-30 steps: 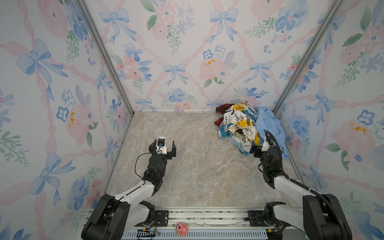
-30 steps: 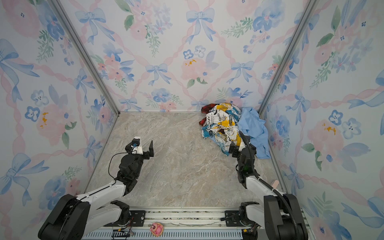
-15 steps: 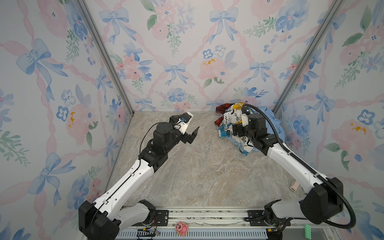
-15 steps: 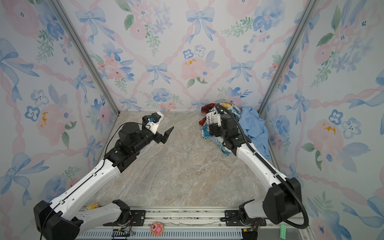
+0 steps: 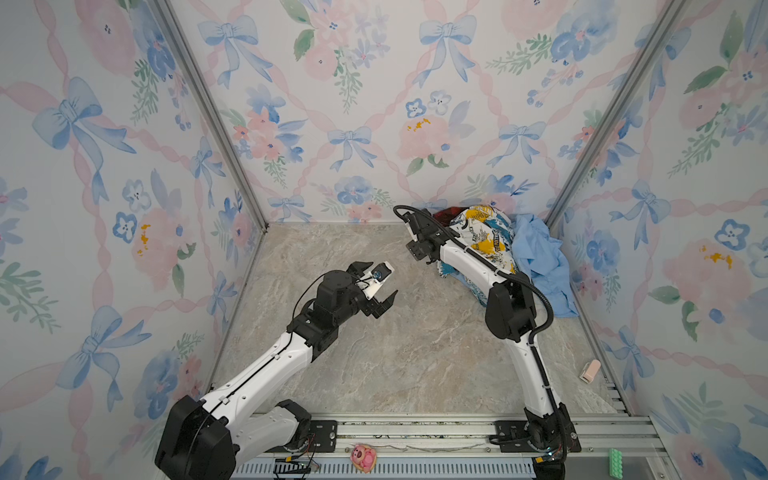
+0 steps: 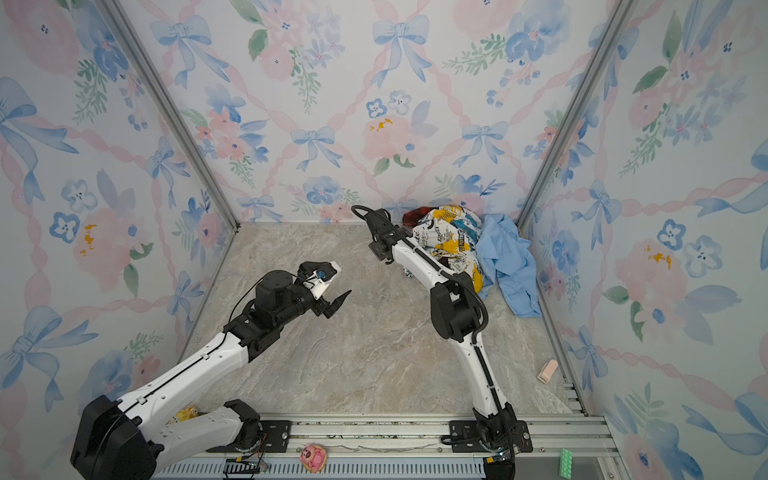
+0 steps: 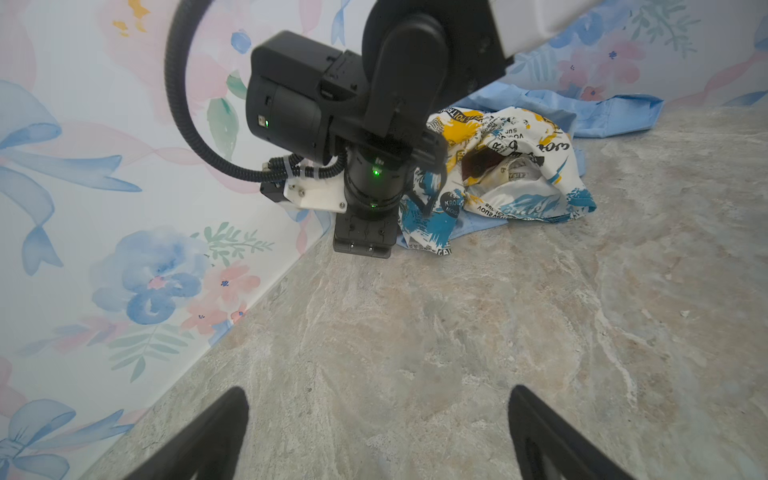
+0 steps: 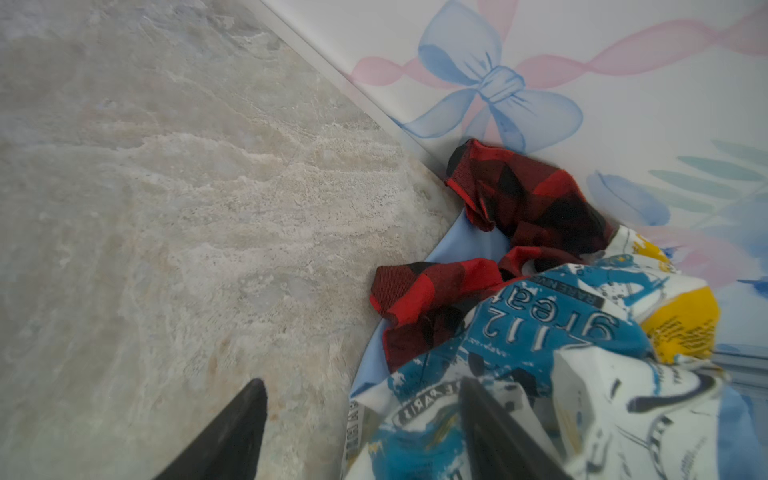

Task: Pick out a specific cloth from the pile
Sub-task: 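Reach the right gripper over the print shirt to the red plaid shirt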

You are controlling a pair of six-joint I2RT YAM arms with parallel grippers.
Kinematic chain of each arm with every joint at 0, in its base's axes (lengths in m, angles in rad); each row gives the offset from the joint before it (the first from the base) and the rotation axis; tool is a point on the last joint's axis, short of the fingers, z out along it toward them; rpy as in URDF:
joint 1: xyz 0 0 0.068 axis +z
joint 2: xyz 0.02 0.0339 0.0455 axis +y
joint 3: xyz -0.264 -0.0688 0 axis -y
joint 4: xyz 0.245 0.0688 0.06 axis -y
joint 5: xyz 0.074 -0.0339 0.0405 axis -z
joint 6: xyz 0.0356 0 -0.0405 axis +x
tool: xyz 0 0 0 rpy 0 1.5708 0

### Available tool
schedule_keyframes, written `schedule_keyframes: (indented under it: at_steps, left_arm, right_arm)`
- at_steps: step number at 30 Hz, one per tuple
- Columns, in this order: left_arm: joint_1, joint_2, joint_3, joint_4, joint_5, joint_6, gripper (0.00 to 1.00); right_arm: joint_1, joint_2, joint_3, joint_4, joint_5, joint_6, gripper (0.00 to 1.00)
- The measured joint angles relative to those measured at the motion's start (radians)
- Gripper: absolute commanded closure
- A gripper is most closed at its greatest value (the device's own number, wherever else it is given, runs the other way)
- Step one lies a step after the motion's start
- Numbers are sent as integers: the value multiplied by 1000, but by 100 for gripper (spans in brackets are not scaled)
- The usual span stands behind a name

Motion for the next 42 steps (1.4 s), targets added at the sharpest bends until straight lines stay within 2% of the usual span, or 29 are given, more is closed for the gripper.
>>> schedule_keyframes:
  at_steps: [3,6,11,24,31,33,35,37,42]
  left_arm:
    - [30,0,0,6,-5,2,2]
    - [63,0,0,17,-6,0,2]
    - [86,0,0,22,0,-11,2]
    - [86,0,0,24,21,-17,2]
    - [86,0,0,24,22,-17,2]
    - [86,0,0,24,22,-17,2]
    - [86,0,0,24,22,-17,2]
    - [86,0,0,24,22,-17,2]
    - [86,0,0,24,24,-17,2]
  right_arm:
    - [-19,99,108,-45,20,5,30]
    - [-35,148,138,-74,43,12,30]
    - [-48,175,138,-81,90,25,36]
    - [-58,220,179,-11,134,21,36]
    - [-60,240,179,9,134,2,62]
    - [-61,244,179,23,135,-6,74]
    - [-61,245,179,34,138,-10,82]
    - [-61,246,179,47,143,-18,99]
    - [-60,243,177,83,174,-40,100]
